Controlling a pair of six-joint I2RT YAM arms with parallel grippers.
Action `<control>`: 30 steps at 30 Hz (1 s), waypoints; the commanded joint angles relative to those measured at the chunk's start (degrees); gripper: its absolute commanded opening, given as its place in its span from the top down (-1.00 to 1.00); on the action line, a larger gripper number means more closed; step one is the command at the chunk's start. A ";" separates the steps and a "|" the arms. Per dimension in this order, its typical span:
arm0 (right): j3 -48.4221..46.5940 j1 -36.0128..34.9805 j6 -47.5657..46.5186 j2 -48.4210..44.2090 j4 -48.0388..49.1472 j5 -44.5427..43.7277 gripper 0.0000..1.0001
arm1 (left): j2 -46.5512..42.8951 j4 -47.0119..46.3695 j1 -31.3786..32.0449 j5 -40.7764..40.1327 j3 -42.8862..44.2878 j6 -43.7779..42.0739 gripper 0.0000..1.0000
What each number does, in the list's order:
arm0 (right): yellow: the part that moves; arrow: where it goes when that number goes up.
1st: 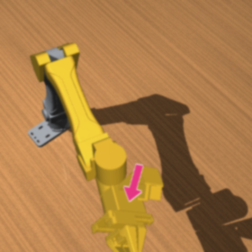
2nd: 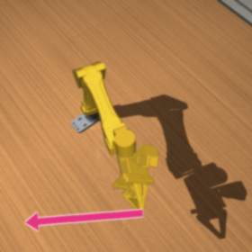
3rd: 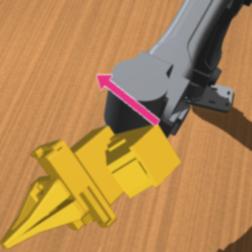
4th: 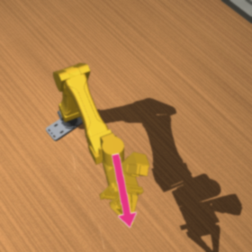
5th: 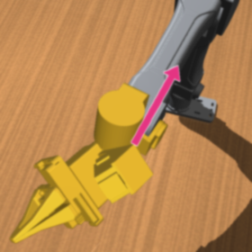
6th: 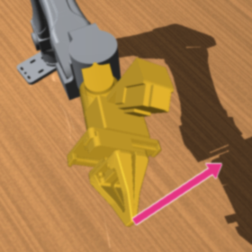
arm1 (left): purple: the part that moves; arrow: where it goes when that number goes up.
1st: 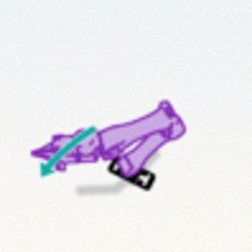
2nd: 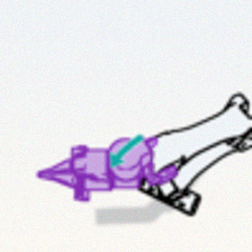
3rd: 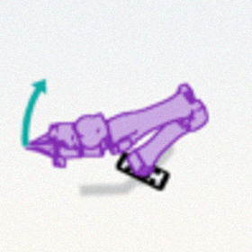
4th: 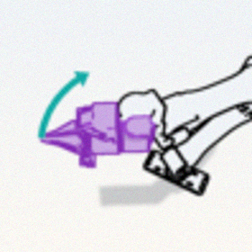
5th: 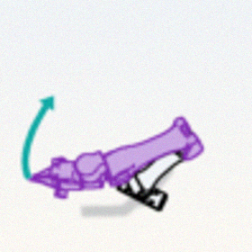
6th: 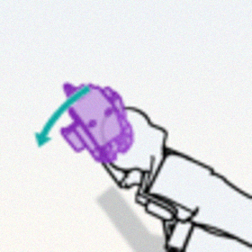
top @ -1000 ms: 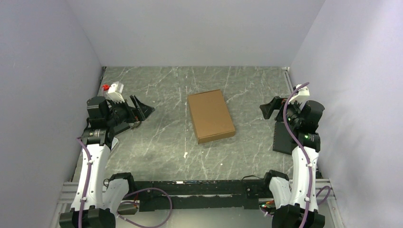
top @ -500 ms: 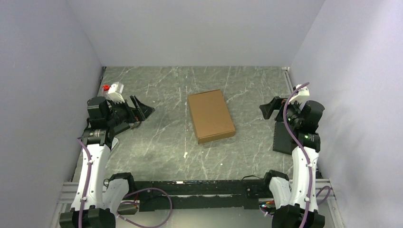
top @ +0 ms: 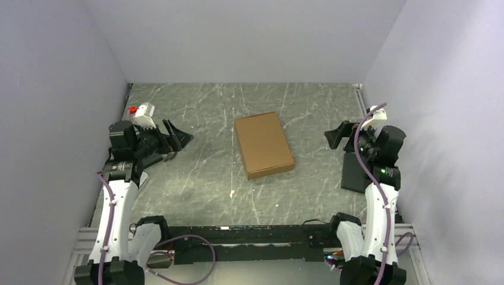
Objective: Fold the paper box
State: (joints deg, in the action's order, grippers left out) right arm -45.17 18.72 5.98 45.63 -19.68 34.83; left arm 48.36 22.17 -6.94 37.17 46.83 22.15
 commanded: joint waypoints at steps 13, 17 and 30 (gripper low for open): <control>-2.30 0.05 -0.68 -0.58 0.78 0.63 -1.00 | -0.64 -0.90 -0.31 -0.11 -0.25 0.17 -0.99; -2.13 0.08 -0.77 -0.63 0.87 0.61 -0.99 | -0.63 -0.88 -0.39 -0.23 -0.25 0.17 -0.99; -2.03 0.09 -0.73 -0.63 0.96 0.18 -0.99 | -0.63 -0.79 -0.43 -0.32 -0.25 0.17 -0.99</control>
State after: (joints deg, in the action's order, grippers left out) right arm -45.19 18.72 5.98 45.63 -19.90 34.81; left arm 48.36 22.17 -7.07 37.12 46.81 22.15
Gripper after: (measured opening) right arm 0.994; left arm 0.995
